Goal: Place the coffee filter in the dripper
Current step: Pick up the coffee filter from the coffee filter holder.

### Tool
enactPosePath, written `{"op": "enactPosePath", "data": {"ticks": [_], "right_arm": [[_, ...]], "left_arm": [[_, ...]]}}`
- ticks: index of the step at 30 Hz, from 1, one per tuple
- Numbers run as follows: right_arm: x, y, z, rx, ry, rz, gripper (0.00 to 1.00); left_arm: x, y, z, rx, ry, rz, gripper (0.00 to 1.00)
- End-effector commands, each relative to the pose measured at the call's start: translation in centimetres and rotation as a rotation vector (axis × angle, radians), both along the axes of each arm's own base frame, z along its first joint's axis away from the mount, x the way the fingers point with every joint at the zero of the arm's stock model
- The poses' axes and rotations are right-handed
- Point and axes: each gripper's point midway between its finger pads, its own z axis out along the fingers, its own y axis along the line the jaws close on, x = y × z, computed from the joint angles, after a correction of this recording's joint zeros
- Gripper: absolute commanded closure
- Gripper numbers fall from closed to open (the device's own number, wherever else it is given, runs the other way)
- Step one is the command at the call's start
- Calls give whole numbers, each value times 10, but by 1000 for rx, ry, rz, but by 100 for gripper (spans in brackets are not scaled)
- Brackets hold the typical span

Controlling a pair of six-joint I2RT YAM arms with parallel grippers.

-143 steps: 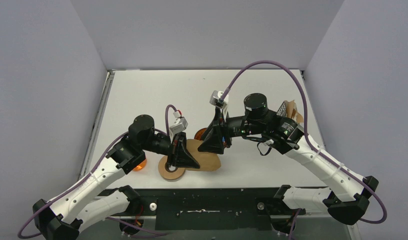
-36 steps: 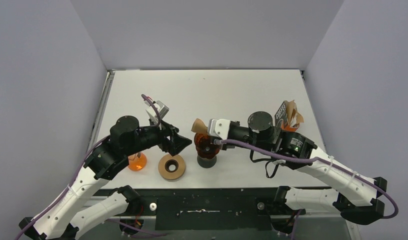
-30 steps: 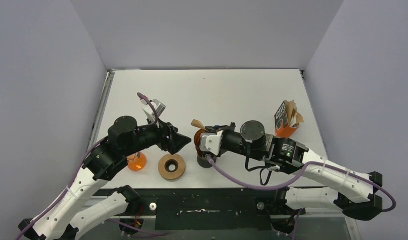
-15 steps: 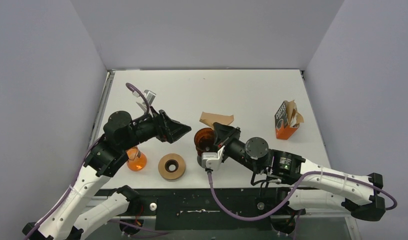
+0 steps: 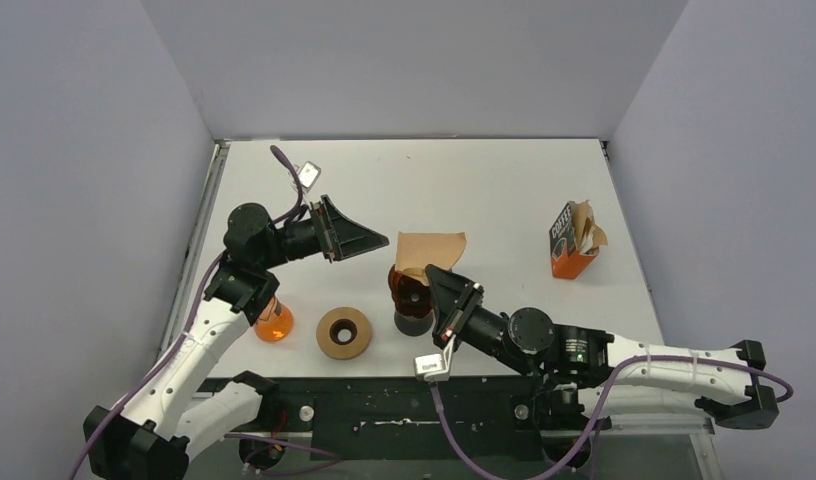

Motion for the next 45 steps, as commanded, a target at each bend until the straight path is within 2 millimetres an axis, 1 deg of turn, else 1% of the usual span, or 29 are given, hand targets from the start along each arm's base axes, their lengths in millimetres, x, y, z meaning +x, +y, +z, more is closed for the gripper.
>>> {"op": "enactPosePath", "data": {"ticks": [1,7,13,19,23,25,31,32,34,36,37,38,43,44,45], "right_arm": [[-13,-2,29,17,-178,20,100],[-23,7,20,-55,-254,53,100],[-35,18,20,-73,-306,98,100],[-41,33,22,-91,-331,134,100],[-43,39,20,-95,-338,151,100],[-44,42,21,-94,-347,153,100],[-44,48,19,-113,-362,153,100],[-44,49,19,-115,-364,153,100],[-44,50,19,-116,-366,155,100],[-44,50,19,-113,-367,154,100],[-44,51,20,-112,-367,155,100],[-44,50,20,-110,-367,153,100],[-42,50,19,-101,-346,147,100],[-42,49,18,-97,-336,141,98],[-41,48,17,-91,-327,138,94]], "left_arm": [[-20,-3,23,-57,-43,-131,32],[-29,-4,19,-67,-15,-188,32],[-37,-4,20,-85,-19,-235,34],[-39,-5,19,-88,-13,-254,38],[-41,-5,21,-95,-16,-267,47],[-42,-5,20,-93,-11,-272,49],[-48,-6,18,-97,-16,-292,65],[-49,-6,18,-98,-18,-296,69],[-51,-7,17,-97,-19,-306,82],[-52,-7,17,-96,-20,-310,93],[-52,-7,16,-95,-22,-313,97],[-53,-8,15,-93,-20,-318,100],[-52,-8,12,-88,-28,-319,100],[-53,-8,13,-91,-34,-317,100],[-52,-7,14,-96,-44,-314,100]]}}
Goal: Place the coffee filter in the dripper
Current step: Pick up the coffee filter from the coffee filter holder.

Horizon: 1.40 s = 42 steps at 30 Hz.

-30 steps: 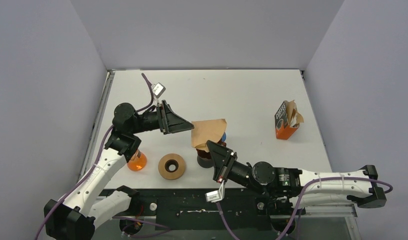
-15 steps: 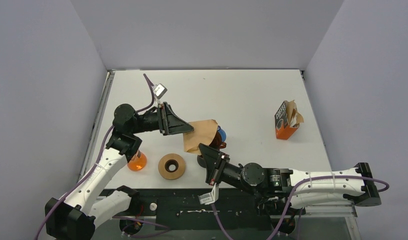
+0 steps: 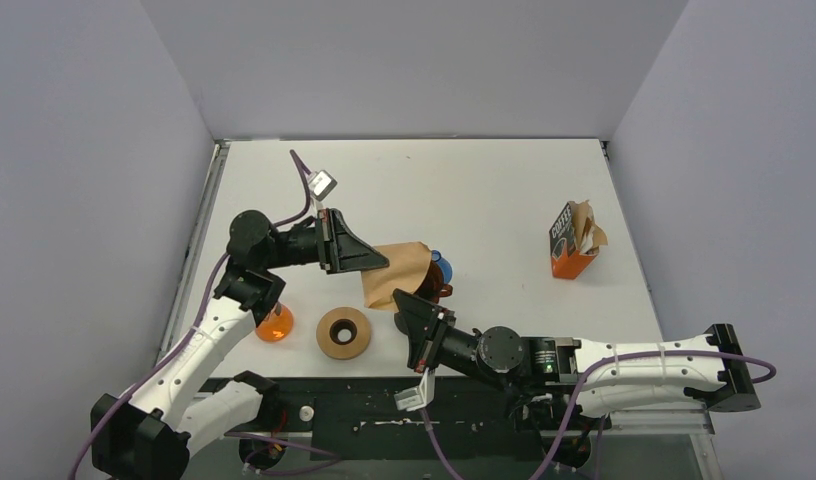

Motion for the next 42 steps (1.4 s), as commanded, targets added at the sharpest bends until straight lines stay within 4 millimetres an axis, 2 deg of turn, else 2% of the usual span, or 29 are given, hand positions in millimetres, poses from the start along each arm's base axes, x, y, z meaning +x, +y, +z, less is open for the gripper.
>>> {"op": "enactPosePath", "data": {"ticks": [1,10,16,19,22,24,26,27,32,42], "right_arm": [[0,-5,26,107,25,-12,91],[4,-33,22,194,215,-41,62],[5,-54,25,270,396,-61,55],[4,-64,38,385,540,-51,53],[2,-73,56,541,762,-48,50],[1,-74,63,635,939,-66,49],[5,-78,70,743,1076,-113,42],[8,-79,73,792,1121,-140,38],[8,-76,77,924,1307,-169,34],[-1,-59,86,1108,1653,-144,35]], "left_arm": [[-7,1,9,-30,-90,-21,100],[5,3,21,-68,-149,20,100],[12,6,33,-122,-192,44,100],[14,7,40,-151,-216,53,100],[13,8,49,-181,-245,57,100],[12,9,55,-199,-272,56,100],[11,10,59,-211,-295,60,100],[10,11,61,-218,-308,61,100],[4,14,72,-262,-356,66,100],[-16,25,92,-355,-447,75,100]]}}
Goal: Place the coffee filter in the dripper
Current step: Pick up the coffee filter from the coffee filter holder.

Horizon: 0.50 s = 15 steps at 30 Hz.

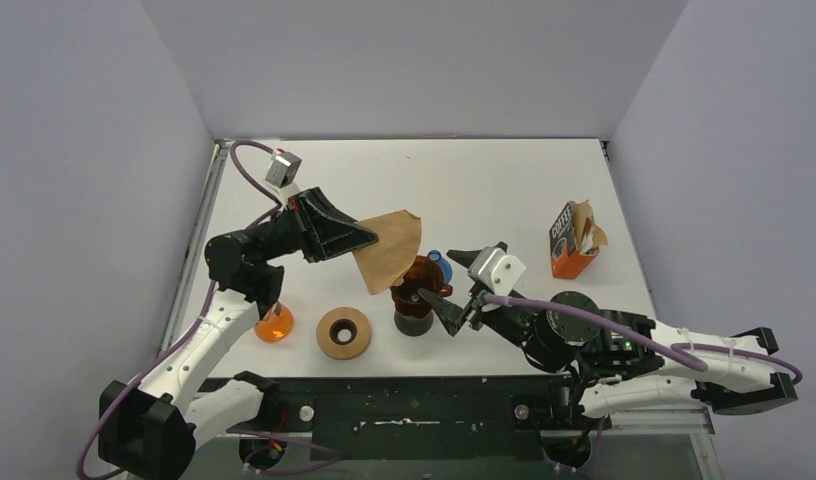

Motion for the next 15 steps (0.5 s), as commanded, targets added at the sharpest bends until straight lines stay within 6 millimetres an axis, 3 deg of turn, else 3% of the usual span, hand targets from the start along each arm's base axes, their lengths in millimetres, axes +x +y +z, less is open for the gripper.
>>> {"op": "enactPosePath", "data": {"ticks": [1,8,12,15], "right_arm": [[-7,5,17,196,194,19,35],[-8,16,24,336,311,97,39],[10,33,16,356,401,143,43],[24,33,19,390,435,189,43]], "left_arm": [[-19,12,23,-84,-122,20,100],[-31,18,27,-125,-145,16,100],[-38,23,29,-156,-151,16,100],[-39,24,28,-160,-143,28,100]]}}
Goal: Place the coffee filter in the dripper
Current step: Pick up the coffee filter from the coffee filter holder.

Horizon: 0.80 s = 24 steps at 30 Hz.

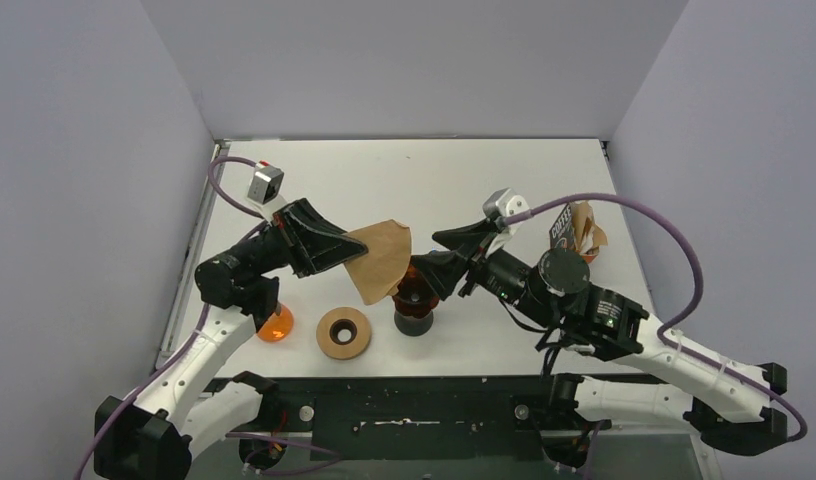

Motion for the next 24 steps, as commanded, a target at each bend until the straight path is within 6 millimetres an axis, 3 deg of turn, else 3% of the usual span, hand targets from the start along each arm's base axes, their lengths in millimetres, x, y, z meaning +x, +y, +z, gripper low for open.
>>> {"op": "enactPosePath", "data": {"ticks": [1,8,16,24], "right_arm": [[0,15,18,148,80,161,44],[12,6,12,203,137,254,44],[8,1,9,313,170,409,47],[5,14,7,346,196,504,52]], "left_arm": [[-13,11,15,-67,-62,31,100],[9,17,7,-78,2,163,100],[39,25,-10,-131,123,268,100],[56,26,-25,-138,198,307,100]]}}
